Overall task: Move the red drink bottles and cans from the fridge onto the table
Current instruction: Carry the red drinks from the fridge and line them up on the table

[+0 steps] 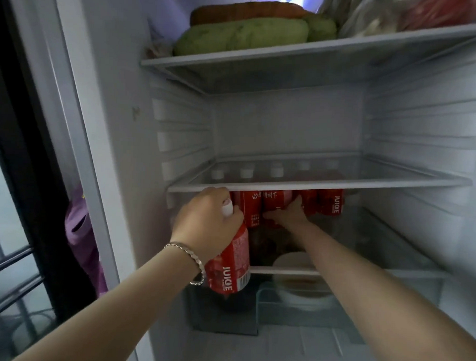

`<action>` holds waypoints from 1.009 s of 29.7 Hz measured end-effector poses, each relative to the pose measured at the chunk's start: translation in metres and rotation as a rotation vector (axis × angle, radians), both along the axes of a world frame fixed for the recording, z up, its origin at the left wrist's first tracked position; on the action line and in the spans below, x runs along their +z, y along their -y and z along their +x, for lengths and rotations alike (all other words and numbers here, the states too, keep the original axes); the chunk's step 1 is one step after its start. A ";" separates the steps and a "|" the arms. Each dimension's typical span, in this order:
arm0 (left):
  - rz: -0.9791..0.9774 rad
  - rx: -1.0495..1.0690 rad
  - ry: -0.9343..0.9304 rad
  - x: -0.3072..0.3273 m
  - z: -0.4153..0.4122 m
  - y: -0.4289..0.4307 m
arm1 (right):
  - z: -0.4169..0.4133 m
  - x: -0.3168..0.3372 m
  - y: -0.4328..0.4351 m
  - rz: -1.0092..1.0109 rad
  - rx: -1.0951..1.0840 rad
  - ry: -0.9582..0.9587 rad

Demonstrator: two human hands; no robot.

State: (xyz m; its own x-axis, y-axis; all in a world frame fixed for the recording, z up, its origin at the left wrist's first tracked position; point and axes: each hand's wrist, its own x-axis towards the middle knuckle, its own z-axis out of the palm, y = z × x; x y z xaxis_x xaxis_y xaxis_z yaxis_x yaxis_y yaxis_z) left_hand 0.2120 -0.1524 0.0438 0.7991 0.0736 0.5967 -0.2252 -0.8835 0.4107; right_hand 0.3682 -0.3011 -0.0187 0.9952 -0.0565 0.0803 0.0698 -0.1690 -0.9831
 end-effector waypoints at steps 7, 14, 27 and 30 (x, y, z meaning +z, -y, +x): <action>0.107 -0.014 0.162 -0.009 -0.005 -0.007 | 0.004 -0.006 -0.012 -0.129 -0.169 0.024; 0.274 0.048 0.104 -0.002 -0.016 -0.015 | -0.073 -0.022 -0.003 0.034 -0.061 0.143; 0.160 -0.028 -0.294 -0.003 -0.047 -0.023 | -0.153 -0.022 0.005 -0.405 -0.099 0.474; 0.179 -0.103 -0.283 -0.007 -0.049 -0.026 | -0.161 -0.018 0.001 -0.612 0.006 0.571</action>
